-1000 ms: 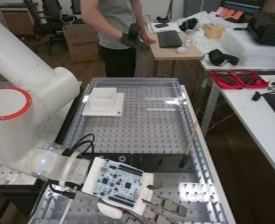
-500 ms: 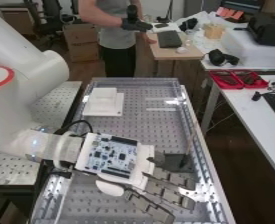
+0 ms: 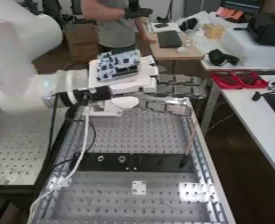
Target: Grab the paper clip and place it in the clear container
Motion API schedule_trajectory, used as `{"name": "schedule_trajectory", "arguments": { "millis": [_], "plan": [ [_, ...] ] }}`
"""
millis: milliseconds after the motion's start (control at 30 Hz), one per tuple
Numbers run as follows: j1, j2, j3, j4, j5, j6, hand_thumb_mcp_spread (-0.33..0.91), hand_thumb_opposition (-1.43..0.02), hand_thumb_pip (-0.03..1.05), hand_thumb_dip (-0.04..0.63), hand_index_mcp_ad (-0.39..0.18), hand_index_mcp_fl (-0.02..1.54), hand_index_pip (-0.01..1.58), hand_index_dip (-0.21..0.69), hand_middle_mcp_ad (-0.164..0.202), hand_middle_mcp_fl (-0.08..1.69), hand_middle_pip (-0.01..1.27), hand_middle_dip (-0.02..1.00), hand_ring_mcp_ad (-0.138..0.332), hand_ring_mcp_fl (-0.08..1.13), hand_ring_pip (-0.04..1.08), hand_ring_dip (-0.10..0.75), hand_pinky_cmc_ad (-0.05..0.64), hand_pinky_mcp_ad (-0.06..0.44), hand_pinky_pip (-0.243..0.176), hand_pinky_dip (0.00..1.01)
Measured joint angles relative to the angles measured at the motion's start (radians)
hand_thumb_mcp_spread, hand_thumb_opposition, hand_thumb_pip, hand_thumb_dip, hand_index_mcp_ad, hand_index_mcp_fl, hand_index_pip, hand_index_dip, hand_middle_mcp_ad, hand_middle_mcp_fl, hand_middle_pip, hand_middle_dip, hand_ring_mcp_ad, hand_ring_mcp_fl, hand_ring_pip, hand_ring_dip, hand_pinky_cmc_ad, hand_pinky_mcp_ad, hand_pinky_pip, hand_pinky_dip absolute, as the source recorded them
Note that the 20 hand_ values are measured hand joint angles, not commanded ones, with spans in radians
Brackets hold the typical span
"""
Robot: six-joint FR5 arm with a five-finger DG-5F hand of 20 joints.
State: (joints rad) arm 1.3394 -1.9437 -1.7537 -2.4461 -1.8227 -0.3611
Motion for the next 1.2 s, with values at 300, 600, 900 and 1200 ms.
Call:
{"name": "schedule_trajectory", "arguments": {
  "millis": [300, 600, 900, 1200],
  "plan": [
    [0.110, -0.006, 0.007, 0.016, -0.014, 0.004, 0.52, -0.97, 0.56, 0.291, -0.178, 0.66, 1.33, 0.133, 0.063, 0.14, 0.14, 0.16, 0.129, 0.00, 0.09, 0.080, 0.316, 0.264, -0.026, 0.19],
    [0.237, -0.090, 0.078, -0.037, -0.006, 0.011, 0.52, -0.99, 0.56, 0.291, -0.180, 0.66, 1.33, 0.133, 0.063, 0.14, 0.14, 0.16, 0.129, 0.00, 0.09, 0.080, 0.316, 0.265, -0.026, 0.19],
    [0.318, -0.160, 0.134, -0.120, 0.039, 0.003, 0.52, -0.99, 0.56, 0.291, -0.180, 0.66, 1.33, 0.133, 0.063, 0.14, 0.14, 0.16, 0.129, 0.00, 0.09, 0.080, 0.316, 0.264, -0.026, 0.19],
    [0.339, -0.204, 0.154, -0.169, 0.118, -0.036, 0.52, -0.99, 0.56, 0.291, -0.182, 0.66, 1.33, 0.133, 0.058, 0.13, 0.14, 0.16, 0.117, 0.00, 0.09, 0.080, 0.314, 0.264, -0.026, 0.19]
  ]
}}
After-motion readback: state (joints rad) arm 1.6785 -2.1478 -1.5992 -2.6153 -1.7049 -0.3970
